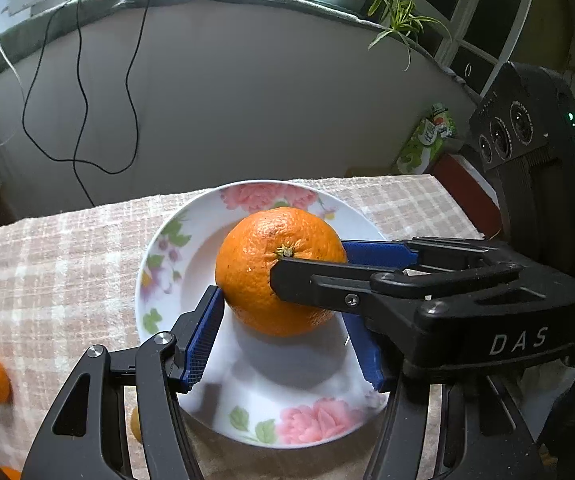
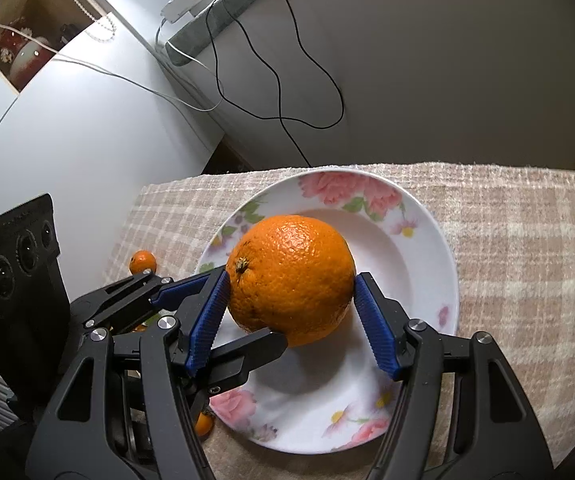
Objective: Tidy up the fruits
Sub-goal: 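Lower the orange onto the plate and open the right gripper, then withdraw the right gripper and move it toward the second large orange, then close the right gripper around the second large orange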
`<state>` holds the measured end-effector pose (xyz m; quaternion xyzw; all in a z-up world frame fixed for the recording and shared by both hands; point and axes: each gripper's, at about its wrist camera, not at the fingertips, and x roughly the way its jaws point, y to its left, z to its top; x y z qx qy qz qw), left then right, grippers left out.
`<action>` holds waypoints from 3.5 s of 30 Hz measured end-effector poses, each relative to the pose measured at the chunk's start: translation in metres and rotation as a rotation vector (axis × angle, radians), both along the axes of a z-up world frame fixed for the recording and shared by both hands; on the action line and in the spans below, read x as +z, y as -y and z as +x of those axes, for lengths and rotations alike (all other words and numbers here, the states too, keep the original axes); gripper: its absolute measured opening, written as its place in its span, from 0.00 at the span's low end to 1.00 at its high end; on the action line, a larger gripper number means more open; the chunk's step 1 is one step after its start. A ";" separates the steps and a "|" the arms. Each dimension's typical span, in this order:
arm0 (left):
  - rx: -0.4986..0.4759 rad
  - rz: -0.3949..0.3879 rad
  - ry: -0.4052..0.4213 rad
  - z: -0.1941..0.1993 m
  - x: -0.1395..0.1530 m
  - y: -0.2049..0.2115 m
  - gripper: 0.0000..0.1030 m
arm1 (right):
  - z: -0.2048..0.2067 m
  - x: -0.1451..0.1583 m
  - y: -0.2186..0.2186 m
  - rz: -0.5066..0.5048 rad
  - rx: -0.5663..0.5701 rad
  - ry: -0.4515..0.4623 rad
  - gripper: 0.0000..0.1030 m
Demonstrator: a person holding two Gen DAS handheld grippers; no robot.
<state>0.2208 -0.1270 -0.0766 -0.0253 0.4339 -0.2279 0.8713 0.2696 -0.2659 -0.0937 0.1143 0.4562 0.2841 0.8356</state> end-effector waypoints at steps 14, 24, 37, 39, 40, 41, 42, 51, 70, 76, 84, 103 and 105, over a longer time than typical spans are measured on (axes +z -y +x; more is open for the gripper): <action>0.028 0.019 0.040 -0.010 0.007 -0.003 0.58 | -0.015 0.020 -0.013 -0.123 -0.012 0.092 0.82; 0.041 0.032 0.091 -0.046 0.036 -0.021 0.58 | -0.054 0.052 -0.005 -0.179 -0.070 0.175 0.82; 0.090 0.020 0.147 -0.111 0.056 -0.070 0.58 | -0.141 0.064 0.019 -0.235 -0.116 0.315 0.82; 0.103 0.019 0.148 -0.124 0.056 -0.084 0.58 | -0.156 0.064 0.022 -0.256 -0.117 0.334 0.82; 0.112 0.021 0.150 -0.129 0.056 -0.090 0.58 | -0.160 0.065 0.023 -0.260 -0.114 0.336 0.81; 0.119 0.024 0.150 -0.134 0.055 -0.094 0.58 | -0.164 0.065 0.023 -0.265 -0.109 0.335 0.81; 0.134 0.030 0.149 -0.140 0.054 -0.102 0.58 | -0.167 0.065 0.022 -0.268 -0.104 0.332 0.81; 0.247 0.027 0.125 -0.175 0.038 -0.156 0.48 | -0.185 0.059 -0.007 -0.270 -0.025 0.337 0.81; 0.377 -0.021 0.067 -0.193 0.009 -0.218 0.48 | -0.181 0.043 -0.131 -0.256 0.239 0.297 0.78; 0.363 -0.036 0.065 -0.190 0.007 -0.223 0.56 | -0.170 0.036 -0.172 -0.239 0.309 0.249 0.78; 0.328 -0.064 0.060 -0.182 0.001 -0.220 0.67 | -0.153 0.024 -0.212 -0.196 0.373 0.157 0.81; 0.298 -0.116 0.012 -0.153 -0.019 -0.222 0.67 | -0.114 -0.010 -0.252 -0.113 0.414 -0.027 0.81; 0.299 -0.120 0.005 -0.151 -0.020 -0.223 0.67 | -0.114 -0.012 -0.255 -0.117 0.421 -0.031 0.81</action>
